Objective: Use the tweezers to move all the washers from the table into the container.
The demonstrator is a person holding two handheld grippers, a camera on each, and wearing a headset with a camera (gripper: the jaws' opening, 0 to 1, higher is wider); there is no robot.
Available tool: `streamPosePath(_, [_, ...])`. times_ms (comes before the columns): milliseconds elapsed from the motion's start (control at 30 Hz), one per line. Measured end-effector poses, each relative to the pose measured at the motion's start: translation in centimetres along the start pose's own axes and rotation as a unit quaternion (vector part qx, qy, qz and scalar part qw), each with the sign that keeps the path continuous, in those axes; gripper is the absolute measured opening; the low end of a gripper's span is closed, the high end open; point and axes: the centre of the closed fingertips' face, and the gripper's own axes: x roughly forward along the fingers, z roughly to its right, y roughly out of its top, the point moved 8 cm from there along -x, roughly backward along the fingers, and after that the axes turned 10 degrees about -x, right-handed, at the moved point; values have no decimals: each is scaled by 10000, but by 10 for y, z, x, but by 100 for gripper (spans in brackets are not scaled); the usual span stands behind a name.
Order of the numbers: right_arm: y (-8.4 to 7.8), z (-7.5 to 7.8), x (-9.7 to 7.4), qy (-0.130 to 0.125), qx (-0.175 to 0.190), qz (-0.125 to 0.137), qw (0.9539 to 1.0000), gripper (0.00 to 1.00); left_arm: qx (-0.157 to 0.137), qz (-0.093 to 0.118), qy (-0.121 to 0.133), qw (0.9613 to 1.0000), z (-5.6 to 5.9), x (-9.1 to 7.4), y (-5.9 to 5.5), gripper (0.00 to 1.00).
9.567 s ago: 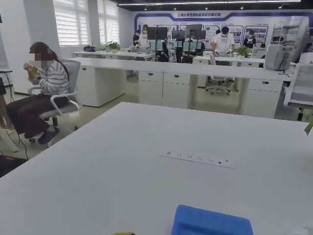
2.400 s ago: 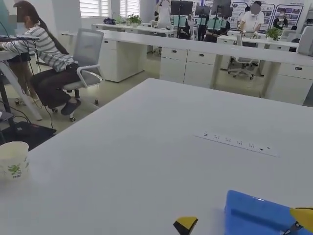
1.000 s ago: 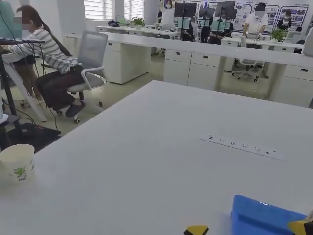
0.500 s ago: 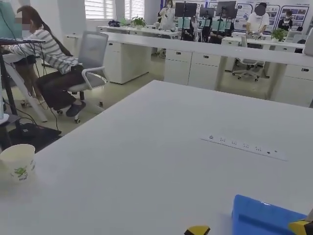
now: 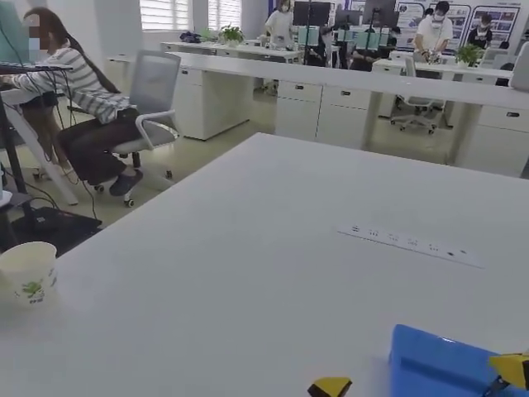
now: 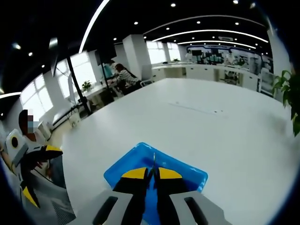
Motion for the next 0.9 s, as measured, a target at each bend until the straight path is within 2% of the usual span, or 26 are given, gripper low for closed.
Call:
streamPosePath(200, [8, -14, -16, 121, 256, 412, 9987, 4, -17, -7, -15, 10000, 0, 0, -1, 87])
streamPosePath(433, [4, -35, -22, 377, 365, 511, 9973, 4, -1, -34, -62, 10000, 2, 2, -1, 87])
streamPosePath(667, [-16, -54, -17, 684, 436, 338, 9961, 4, 8, -66, -84, 9999, 2, 2, -2, 87])
streamPosePath(900, [-39, -65, -9, 873, 253, -70, 9958, 4, 18, -99, -86, 9999, 2, 2, -3, 87])
